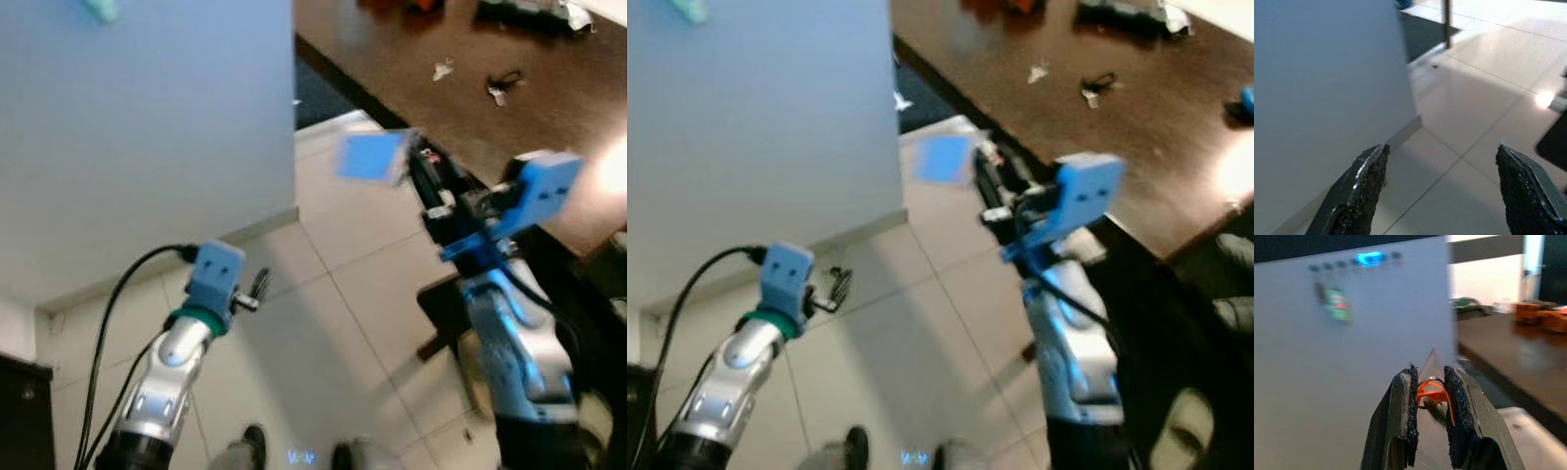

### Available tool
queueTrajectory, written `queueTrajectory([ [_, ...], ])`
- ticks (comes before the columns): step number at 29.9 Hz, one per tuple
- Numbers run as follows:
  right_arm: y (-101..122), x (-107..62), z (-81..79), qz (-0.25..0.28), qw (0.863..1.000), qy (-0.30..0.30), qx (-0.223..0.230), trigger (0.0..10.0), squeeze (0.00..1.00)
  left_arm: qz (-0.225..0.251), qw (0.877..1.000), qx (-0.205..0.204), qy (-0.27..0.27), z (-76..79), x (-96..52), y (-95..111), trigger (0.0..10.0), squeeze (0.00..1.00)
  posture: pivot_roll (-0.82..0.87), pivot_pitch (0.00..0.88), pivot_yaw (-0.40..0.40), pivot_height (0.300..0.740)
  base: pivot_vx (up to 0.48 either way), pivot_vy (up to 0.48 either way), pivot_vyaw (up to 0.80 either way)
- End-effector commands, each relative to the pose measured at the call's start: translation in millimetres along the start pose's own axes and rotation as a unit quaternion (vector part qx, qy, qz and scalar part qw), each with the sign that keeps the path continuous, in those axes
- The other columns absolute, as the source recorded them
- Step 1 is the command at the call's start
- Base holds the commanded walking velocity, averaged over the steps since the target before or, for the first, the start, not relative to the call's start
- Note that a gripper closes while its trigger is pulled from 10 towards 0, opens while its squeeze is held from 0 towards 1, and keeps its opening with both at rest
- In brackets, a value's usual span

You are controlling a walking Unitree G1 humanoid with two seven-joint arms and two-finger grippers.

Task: Hang keys on a hook

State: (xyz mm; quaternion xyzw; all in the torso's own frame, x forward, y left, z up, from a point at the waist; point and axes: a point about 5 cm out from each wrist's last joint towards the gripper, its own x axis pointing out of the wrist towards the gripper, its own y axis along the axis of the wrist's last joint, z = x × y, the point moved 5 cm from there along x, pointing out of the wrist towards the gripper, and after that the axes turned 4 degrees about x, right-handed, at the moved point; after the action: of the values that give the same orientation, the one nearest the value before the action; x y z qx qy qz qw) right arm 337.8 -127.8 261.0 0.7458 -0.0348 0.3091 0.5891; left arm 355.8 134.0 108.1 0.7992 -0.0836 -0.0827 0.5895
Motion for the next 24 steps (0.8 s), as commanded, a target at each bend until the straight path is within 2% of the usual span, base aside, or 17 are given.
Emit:
queueTrajectory([
  [1, -2.1, -2.6, 0.9, -0.004, 1.000, 0.000, -0.001, 10.0, 0.00, -0.018, 1.000, -0.001, -0.003, 1.5, -3.0, -9.5, 10.0, 0.00, -0.14, 0.153, 0.053, 0.740, 0.000, 0.000, 0.79],
  [11, -1.9, -2.9, 3.0, -0.002, 1.000, -0.008, -0.001, 10.0, 0.00, -0.009, 1.000, 0.004, -0.005, 1.4, -2.3, -6.6, 10.0, 0.00, -0.14, 0.155, 0.055, 0.740, 0.000, 0.000, 0.71],
  [24, -3.4, -2.9, 7.3, -0.004, 1.000, -0.023, 0.001, 10.0, 0.00, -0.004, 1.000, 0.006, -0.007, 2.4, -1.5, -4.6, 10.0, 0.00, -0.14, 0.155, 0.056, 0.740, 0.480, 0.000, 0.00],
])
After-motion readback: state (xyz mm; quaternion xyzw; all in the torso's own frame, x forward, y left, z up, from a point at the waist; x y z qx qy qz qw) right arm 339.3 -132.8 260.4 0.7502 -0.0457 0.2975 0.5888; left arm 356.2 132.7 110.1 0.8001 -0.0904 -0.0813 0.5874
